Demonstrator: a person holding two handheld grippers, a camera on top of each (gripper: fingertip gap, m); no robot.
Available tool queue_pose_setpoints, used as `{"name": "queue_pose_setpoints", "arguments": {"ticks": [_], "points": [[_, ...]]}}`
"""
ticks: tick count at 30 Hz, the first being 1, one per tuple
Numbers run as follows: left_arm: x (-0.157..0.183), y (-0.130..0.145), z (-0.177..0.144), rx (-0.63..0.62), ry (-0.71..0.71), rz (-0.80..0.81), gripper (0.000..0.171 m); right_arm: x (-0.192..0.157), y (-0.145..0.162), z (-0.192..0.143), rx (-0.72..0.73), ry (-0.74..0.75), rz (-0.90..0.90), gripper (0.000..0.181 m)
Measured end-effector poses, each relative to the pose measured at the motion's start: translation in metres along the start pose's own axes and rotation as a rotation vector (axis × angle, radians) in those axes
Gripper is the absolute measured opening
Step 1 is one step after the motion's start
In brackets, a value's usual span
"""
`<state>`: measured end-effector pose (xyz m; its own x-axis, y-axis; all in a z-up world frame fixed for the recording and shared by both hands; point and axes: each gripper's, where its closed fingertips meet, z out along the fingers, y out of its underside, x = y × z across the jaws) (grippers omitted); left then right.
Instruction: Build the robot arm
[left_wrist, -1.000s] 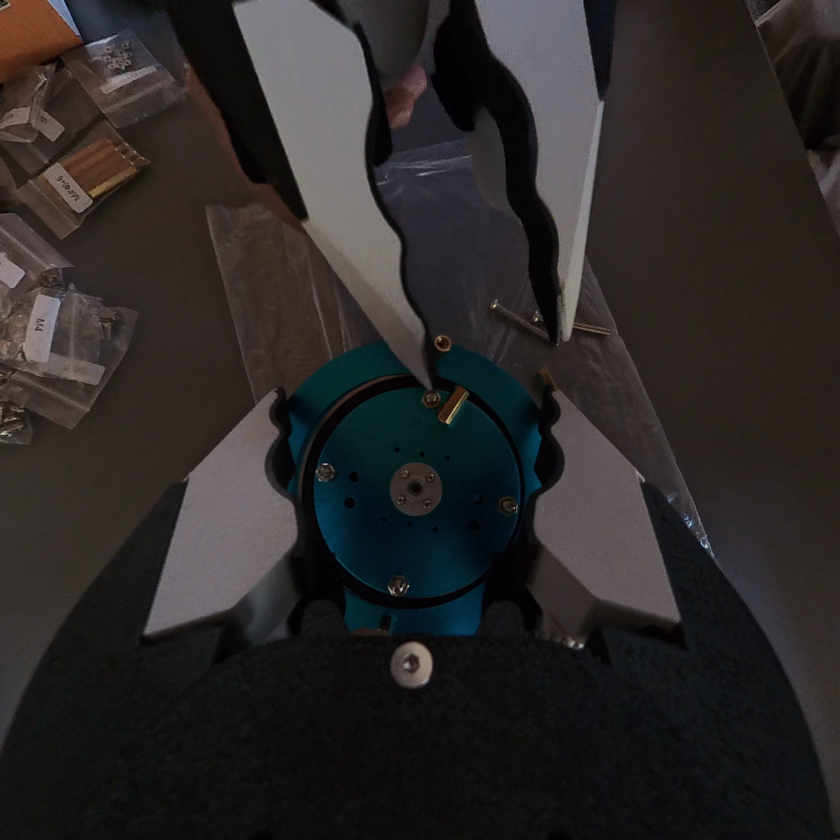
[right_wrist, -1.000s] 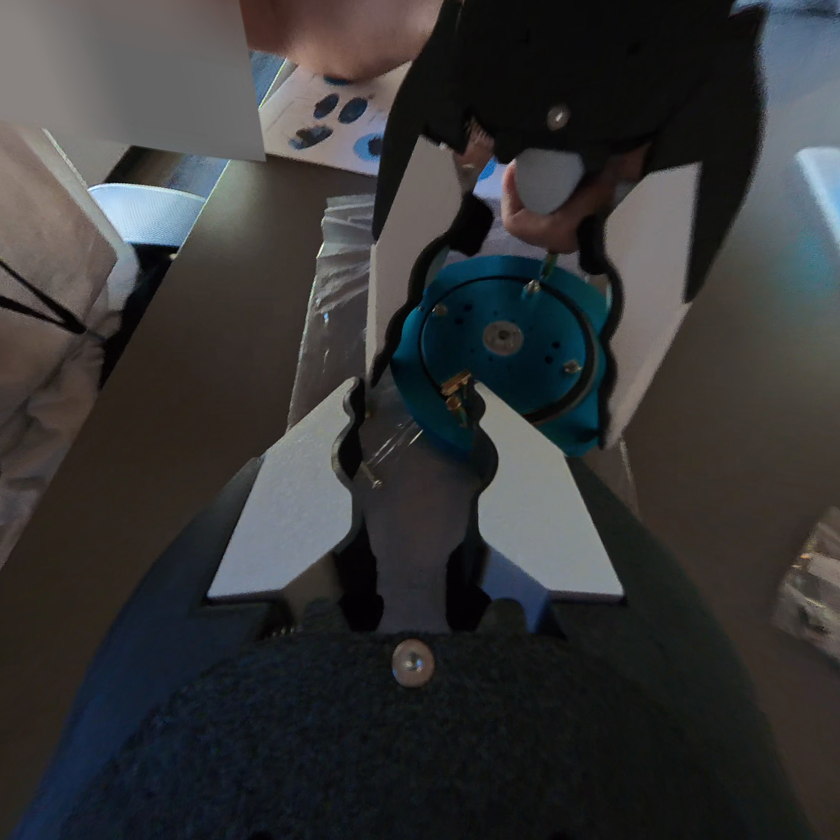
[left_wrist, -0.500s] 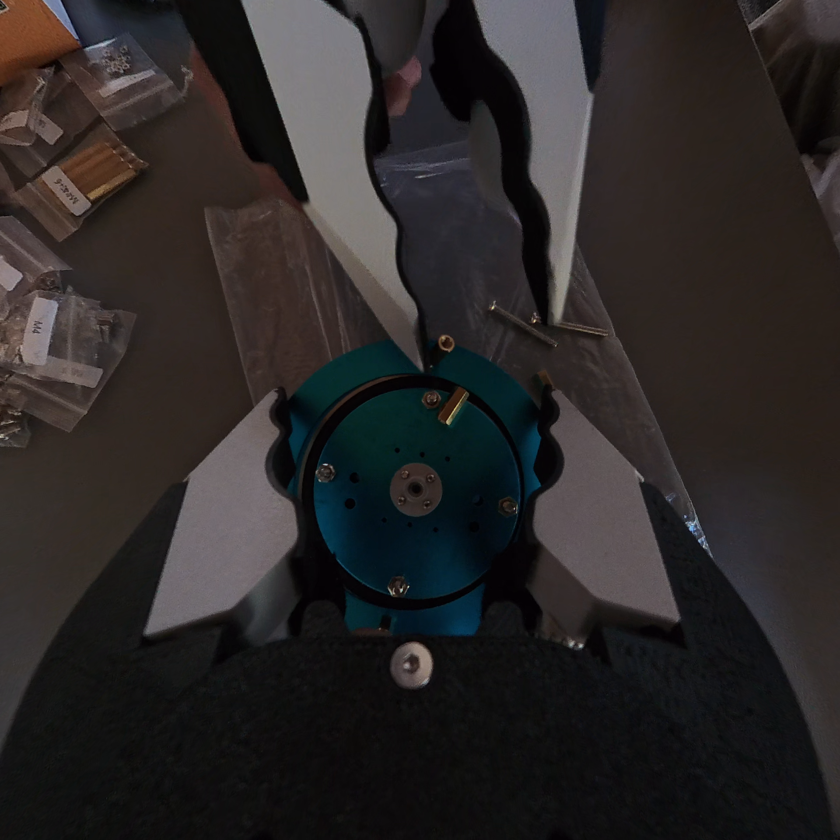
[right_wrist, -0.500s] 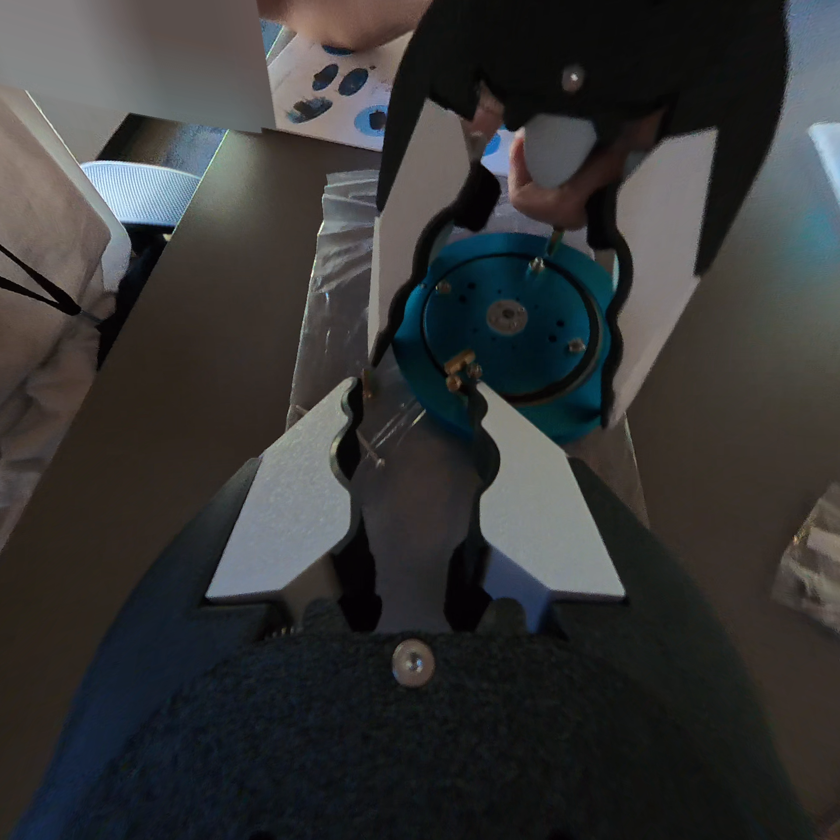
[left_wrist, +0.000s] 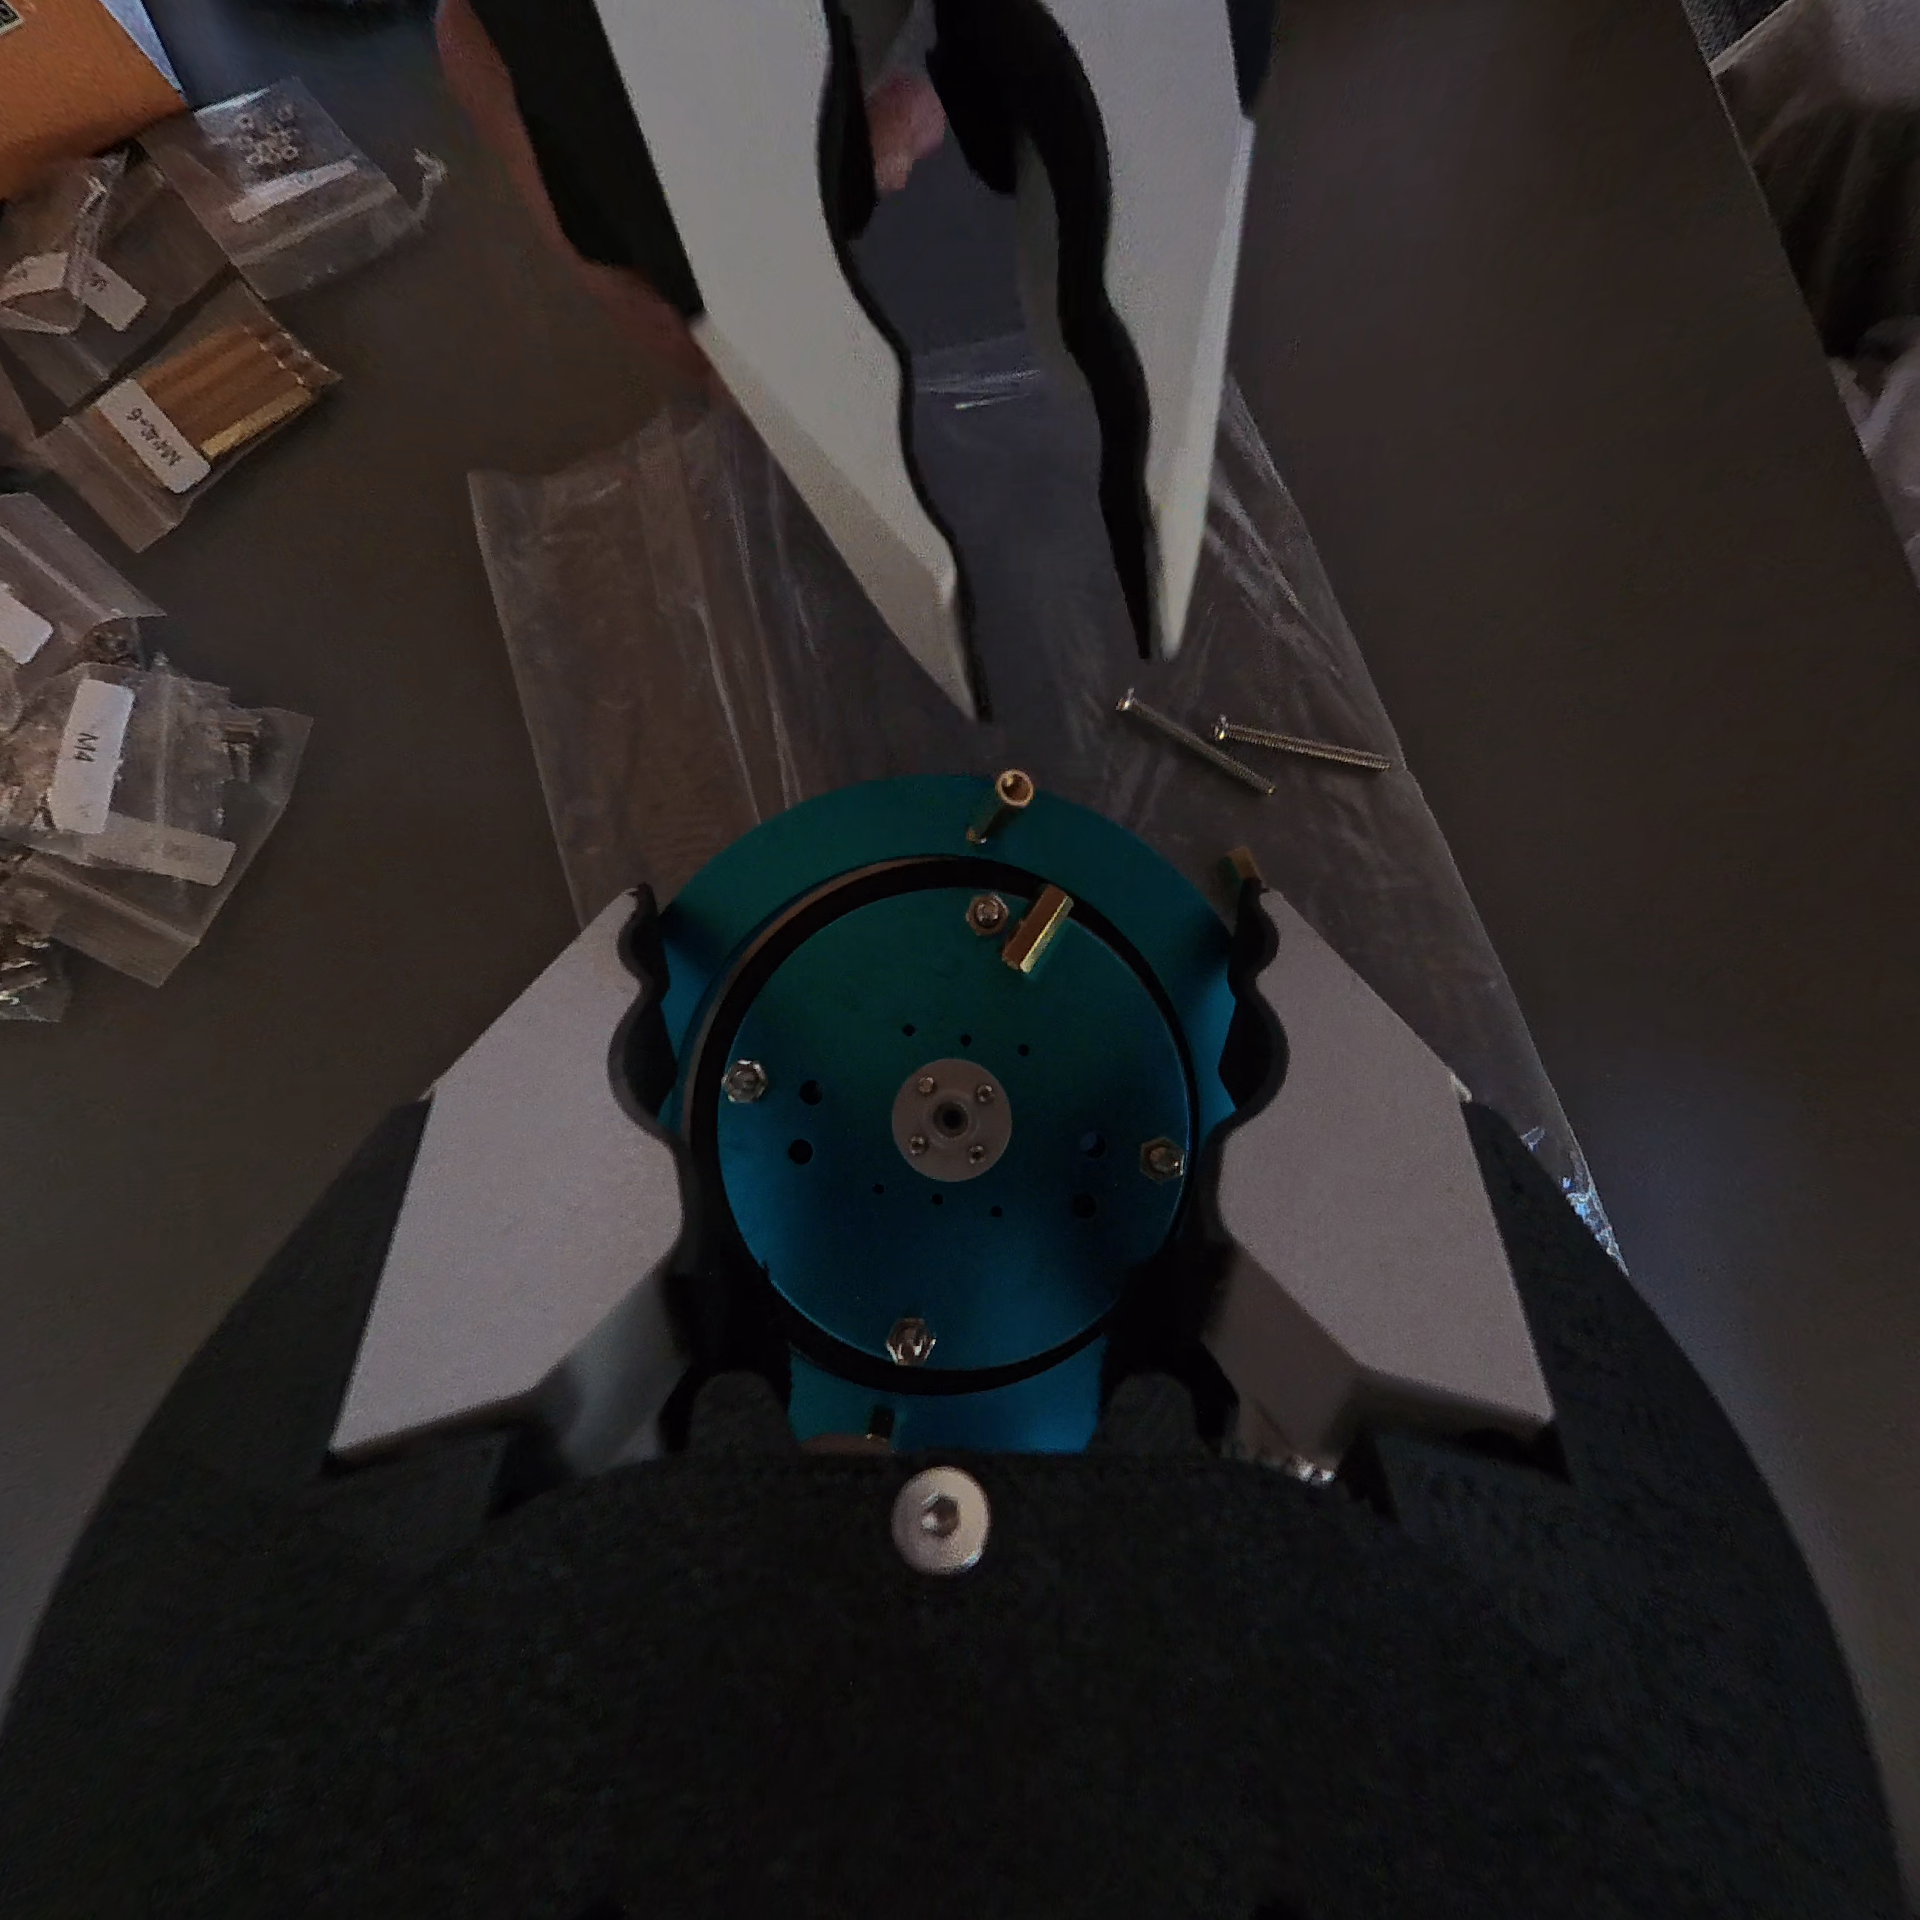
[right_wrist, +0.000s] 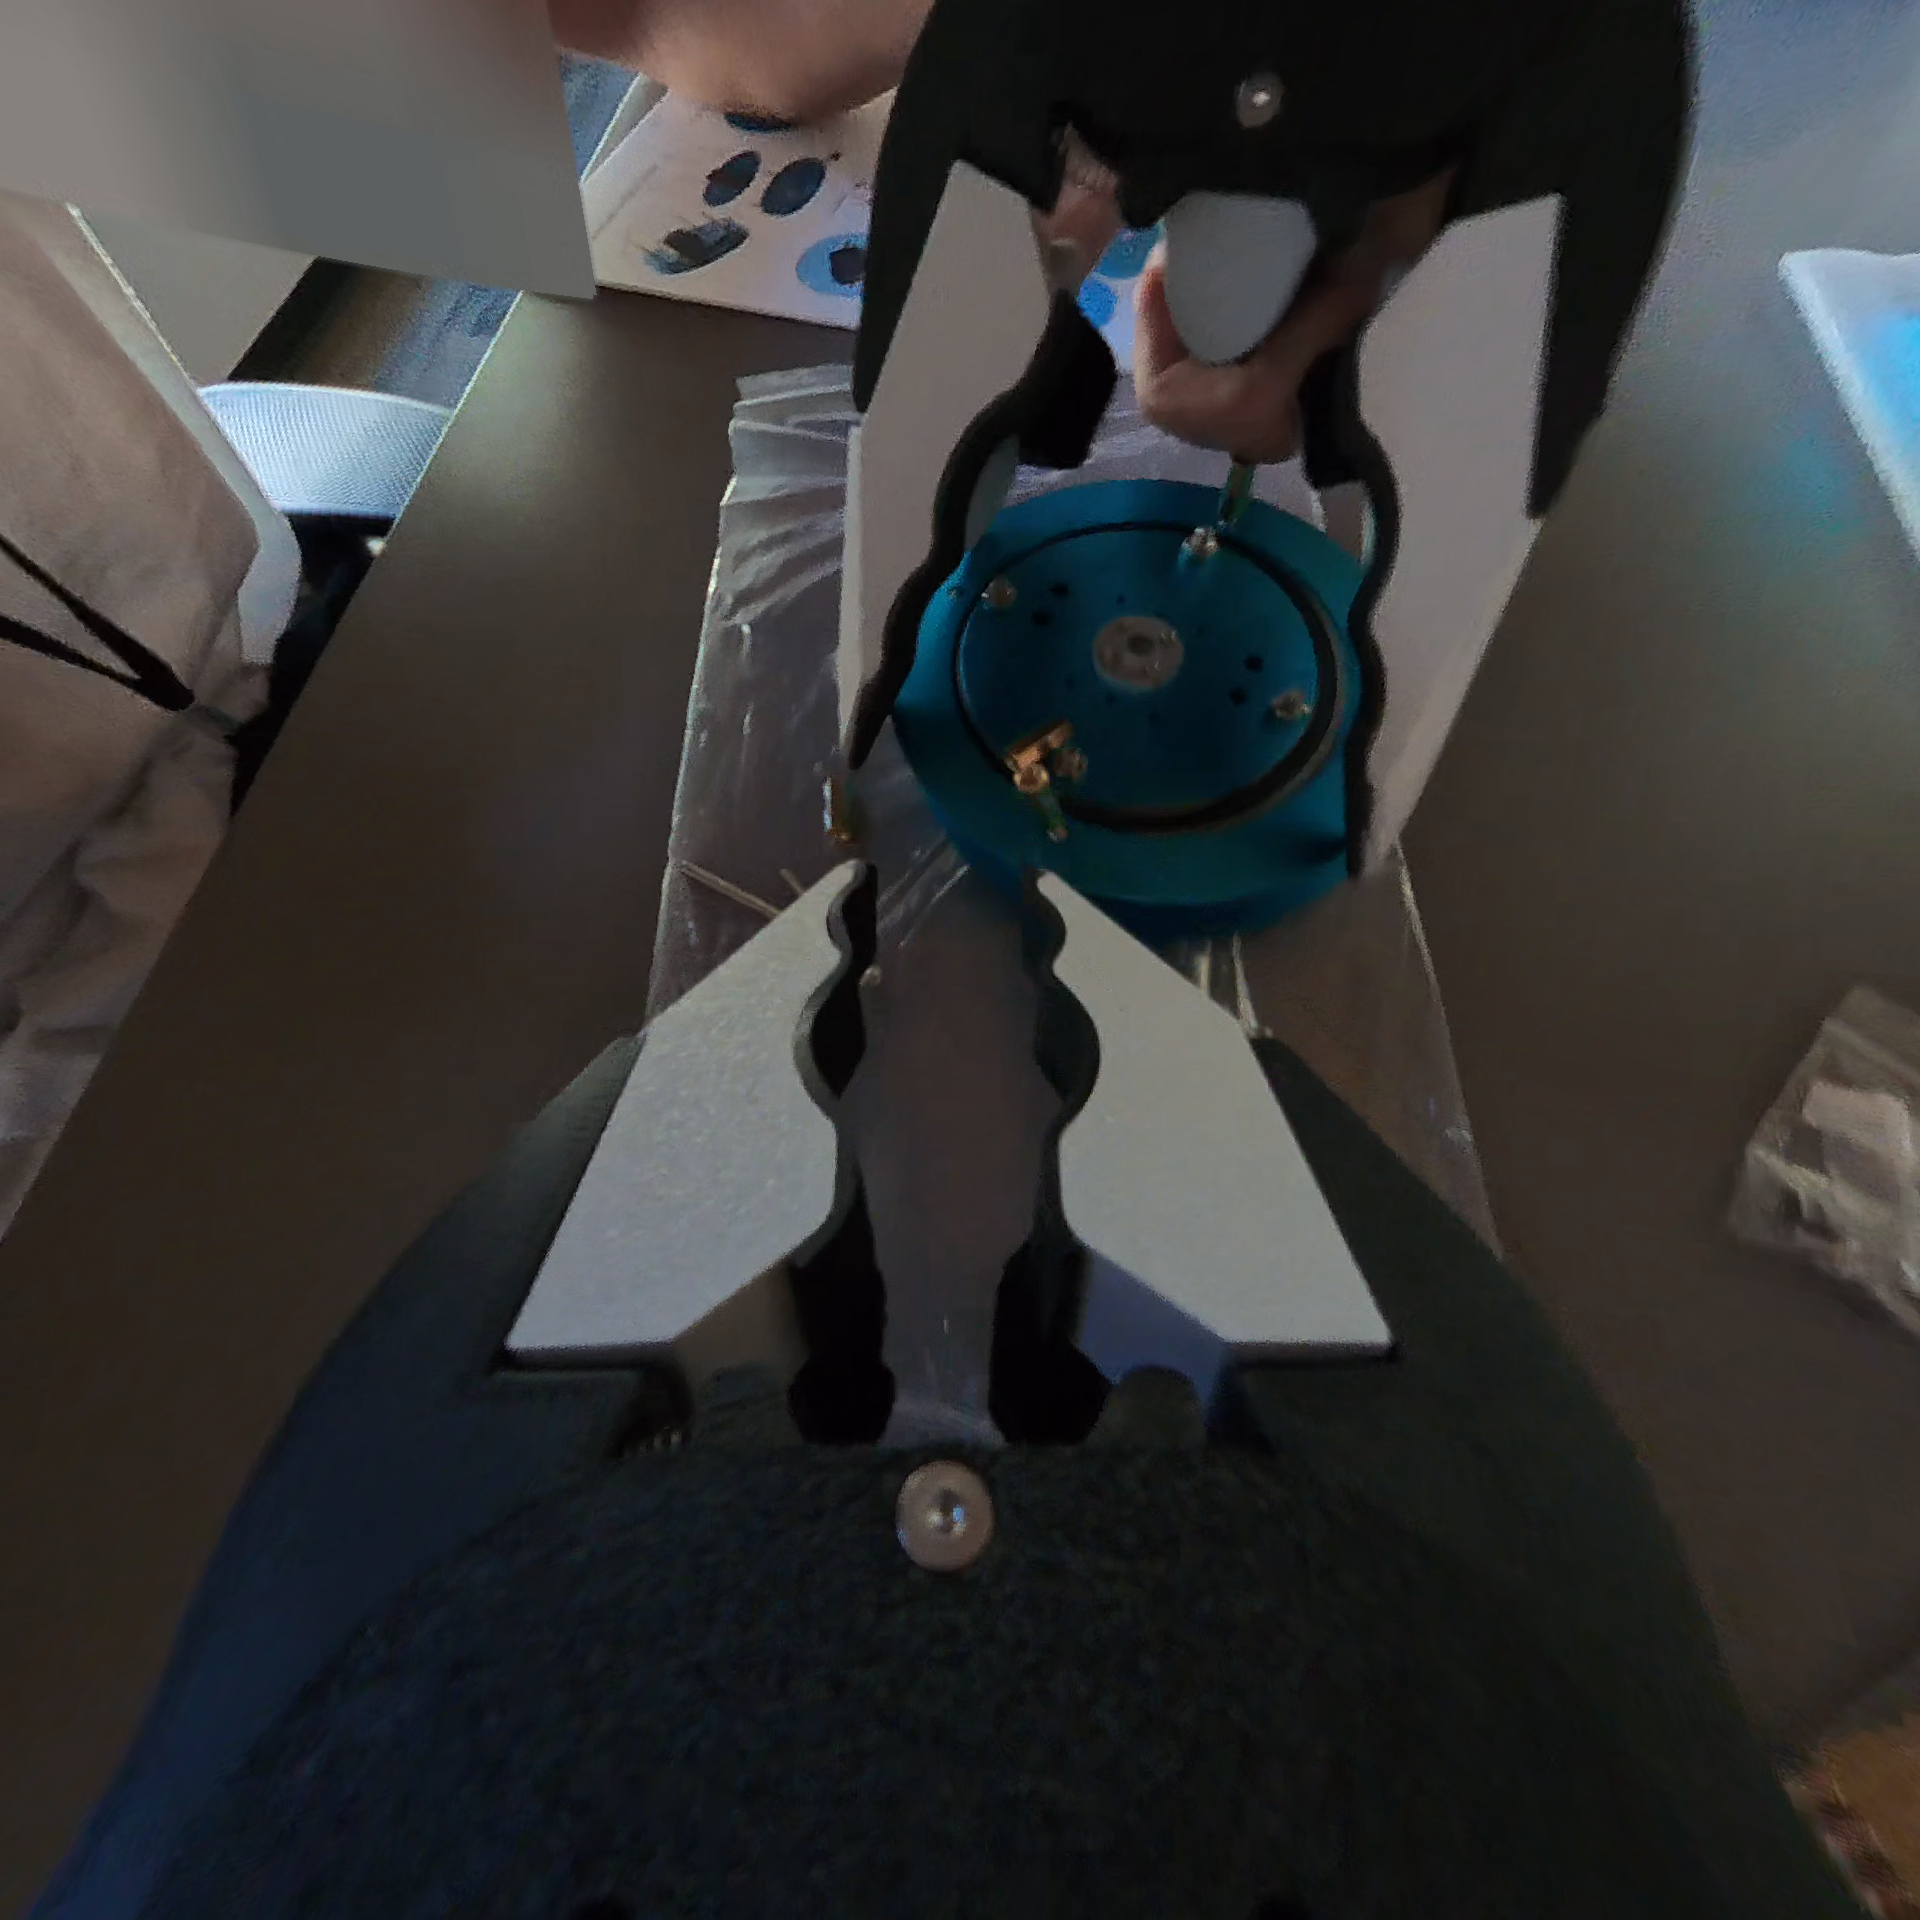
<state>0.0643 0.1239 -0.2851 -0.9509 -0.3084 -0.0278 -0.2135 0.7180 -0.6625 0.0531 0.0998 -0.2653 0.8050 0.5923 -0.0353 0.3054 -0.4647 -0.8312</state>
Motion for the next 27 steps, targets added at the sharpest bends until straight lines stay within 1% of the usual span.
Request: {"name": "queue_pose_setpoints", "arguments": {"ticks": [2, 4, 5, 7, 9, 10, 11, 12, 13, 15, 17, 19, 21, 24, 25, 27], "points": [[0.0, 0.0, 0.0, 0.0, 0.001, 0.0, 0.109, 0.005, -0.005, -0.006, 0.047, 0.055, -0.005, 0.031], [0.0, 0.0, 0.0, 0.001, 0.001, 0.0, 0.109, 0.008, -0.014, 0.002, 0.06, 0.086, -0.05, 0.041], [0.0, 0.0, 0.0, 0.001, 0.0, 0.0, 0.109, 0.007, -0.019, 0.009, 0.054, 0.081, -0.073, 0.047], [0.0, 0.0, 0.0, 0.0, 0.0, -0.001, 0.109, 0.001, -0.021, 0.022, 0.016, 0.038, -0.092, 0.051], [0.0, 0.0, 0.0, 0.0, -0.001, -0.001, 0.109, -0.002, -0.012, 0.025, -0.038, 0.005, -0.068, 0.047], [0.0, 0.0, 0.0, 0.0, -0.001, -0.001, 0.109, 0.0, -0.008, 0.021, -0.036, 0.01, -0.046, 0.046], [0.0, 0.0, 0.0, 0.001, 0.0, 0.0, 0.109, 0.001, -0.004, 0.014, -0.033, 0.022, -0.032, 0.041], [0.0, 0.0, 0.0, 0.001, 0.0, -0.001, 0.108, 0.0, 0.0, 0.006, -0.032, 0.026, -0.031, 0.03], [0.0, 0.0, 0.0, 0.001, 0.0, -0.001, 0.108, 0.001, 0.002, 0.0, -0.018, 0.053, -0.028, 0.029], [0.0, 0.0, 0.0, 0.002, 0.001, 0.0, 0.108, 0.005, -0.003, -0.006, 0.033, 0.101, -0.035, 0.03], [0.0, 0.0, 0.0, 0.002, 0.001, -0.001, 0.108, 0.007, -0.013, 0.001, 0.054, 0.118, -0.069, 0.039], [0.0, 0.0, 0.0, 0.002, 0.001, -0.001, 0.108, 0.004, -0.019, 0.017, 0.029, 0.084, -0.098, 0.047], [0.0, 0.0, 0.0, 0.002, 0.001, -0.002, 0.108, -0.002, -0.016, 0.027, -0.018, 0.025, -0.088, 0.05], [0.0, 0.0, 0.0, 0.002, 0.001, -0.001, 0.108, 0.0, -0.009, 0.014, -0.014, 0.028, -0.038, 0.043], [0.0, 0.0, 0.0, 0.003, 0.001, -0.002, 0.108, -0.002, -0.005, 0.006, -0.01, 0.025, -0.032, 0.028], [0.0, 0.0, 0.0, 0.003, 0.002, -0.002, 0.108, -0.002, -0.002, -0.004, 0.03, 0.046, -0.005, 0.025]]}}
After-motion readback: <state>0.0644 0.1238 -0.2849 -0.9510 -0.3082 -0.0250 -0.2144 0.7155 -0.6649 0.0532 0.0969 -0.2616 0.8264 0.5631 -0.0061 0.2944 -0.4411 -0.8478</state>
